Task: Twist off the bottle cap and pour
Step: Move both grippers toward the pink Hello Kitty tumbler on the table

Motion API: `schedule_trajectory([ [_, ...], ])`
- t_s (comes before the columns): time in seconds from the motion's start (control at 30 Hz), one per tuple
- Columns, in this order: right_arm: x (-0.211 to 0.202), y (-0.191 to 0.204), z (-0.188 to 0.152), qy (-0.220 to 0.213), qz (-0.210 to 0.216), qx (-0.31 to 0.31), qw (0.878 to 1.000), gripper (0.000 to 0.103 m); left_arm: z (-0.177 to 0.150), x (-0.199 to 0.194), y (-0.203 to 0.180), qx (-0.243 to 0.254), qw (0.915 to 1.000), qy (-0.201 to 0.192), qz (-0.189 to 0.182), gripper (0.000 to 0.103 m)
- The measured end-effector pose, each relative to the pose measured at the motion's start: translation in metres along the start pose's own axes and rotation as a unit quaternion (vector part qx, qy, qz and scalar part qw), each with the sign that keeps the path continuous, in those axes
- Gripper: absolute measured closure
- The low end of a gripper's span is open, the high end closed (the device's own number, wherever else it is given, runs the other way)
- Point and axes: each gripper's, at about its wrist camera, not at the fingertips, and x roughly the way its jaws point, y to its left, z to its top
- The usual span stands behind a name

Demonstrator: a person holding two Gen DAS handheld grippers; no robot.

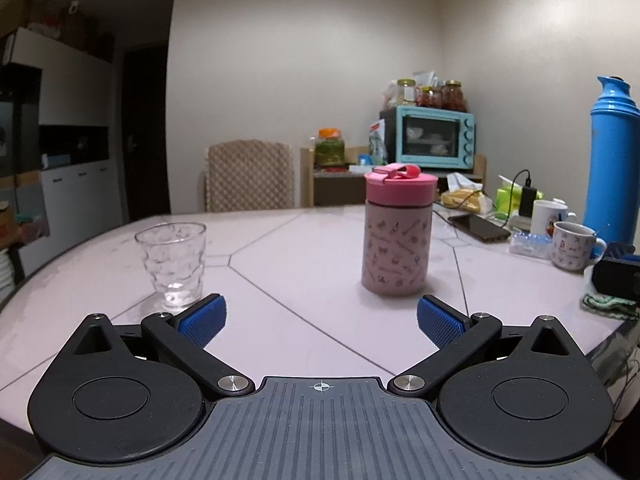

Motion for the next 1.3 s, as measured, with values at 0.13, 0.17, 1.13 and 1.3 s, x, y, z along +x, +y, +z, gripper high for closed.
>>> schedule_trajectory([
  [0.13,-0.007,0.0,-0.003,-0.001,0.0,-0.014,1.0,0.0,-0.006,0.0,0.007,-0.005,1.0,-0.002,0.006,0.0],
  [0.17,-0.009,0.001,-0.004,-0.001,0.0,-0.017,1.0,0.0,-0.01,0.001,-0.001,0.0,1.0,0.001,0.01,0.0],
  [1.13,0.014,0.023,-0.01,0.037,0.004,-0.028,0.999,0.0,-0.014,0.001,0.008,-0.02,0.9992,0.033,-0.005,0.0],
  [1.3,0.013,0.021,-0.01,0.037,0.005,-0.025,0.999,0.0,-0.012,0.005,0.006,-0.019,0.9992,0.033,-0.006,0.0],
])
